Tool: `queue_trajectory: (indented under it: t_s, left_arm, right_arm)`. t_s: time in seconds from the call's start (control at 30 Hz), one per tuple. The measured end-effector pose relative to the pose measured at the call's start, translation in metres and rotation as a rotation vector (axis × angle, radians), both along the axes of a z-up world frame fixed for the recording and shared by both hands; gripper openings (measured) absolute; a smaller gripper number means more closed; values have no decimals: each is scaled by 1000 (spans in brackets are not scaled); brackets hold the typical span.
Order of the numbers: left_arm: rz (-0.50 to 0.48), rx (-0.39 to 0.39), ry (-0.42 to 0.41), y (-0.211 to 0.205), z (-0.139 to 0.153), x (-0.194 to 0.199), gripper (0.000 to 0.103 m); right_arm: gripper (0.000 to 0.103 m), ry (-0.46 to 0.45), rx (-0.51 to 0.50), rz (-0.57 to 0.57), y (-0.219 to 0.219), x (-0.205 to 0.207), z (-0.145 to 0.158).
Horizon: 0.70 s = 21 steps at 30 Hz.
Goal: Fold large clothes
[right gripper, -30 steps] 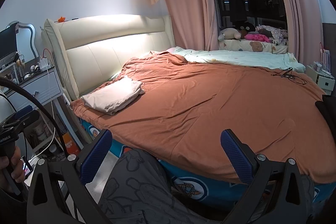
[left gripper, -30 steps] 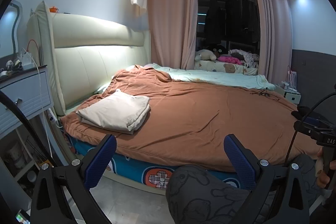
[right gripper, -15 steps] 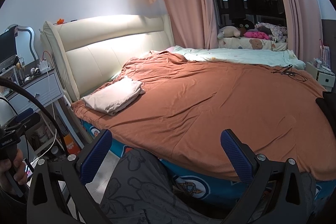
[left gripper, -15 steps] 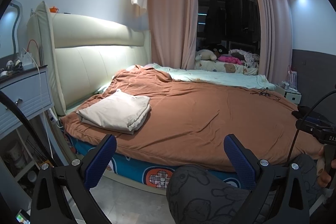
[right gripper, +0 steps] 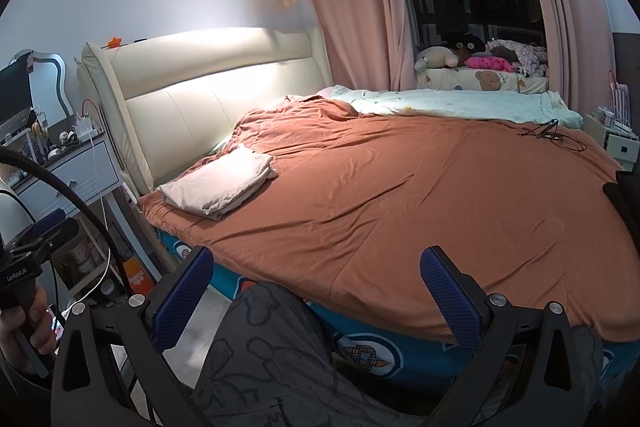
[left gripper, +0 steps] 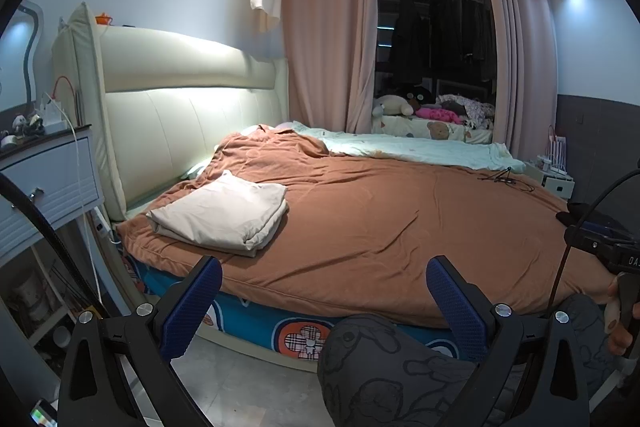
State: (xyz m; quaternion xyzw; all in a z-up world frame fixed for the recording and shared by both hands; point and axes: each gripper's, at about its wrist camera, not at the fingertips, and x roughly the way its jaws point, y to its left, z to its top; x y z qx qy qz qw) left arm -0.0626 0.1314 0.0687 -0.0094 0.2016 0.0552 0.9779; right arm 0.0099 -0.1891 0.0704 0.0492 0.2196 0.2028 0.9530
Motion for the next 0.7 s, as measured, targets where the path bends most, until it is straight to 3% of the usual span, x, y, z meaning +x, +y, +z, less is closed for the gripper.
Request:
queue_trajectory:
  t_s: [0.7]
  left_arm:
    - [5,15,-4,-3,0,-1,103]
  right_arm:
    - [103,14,12,-16,-9,0,-1]
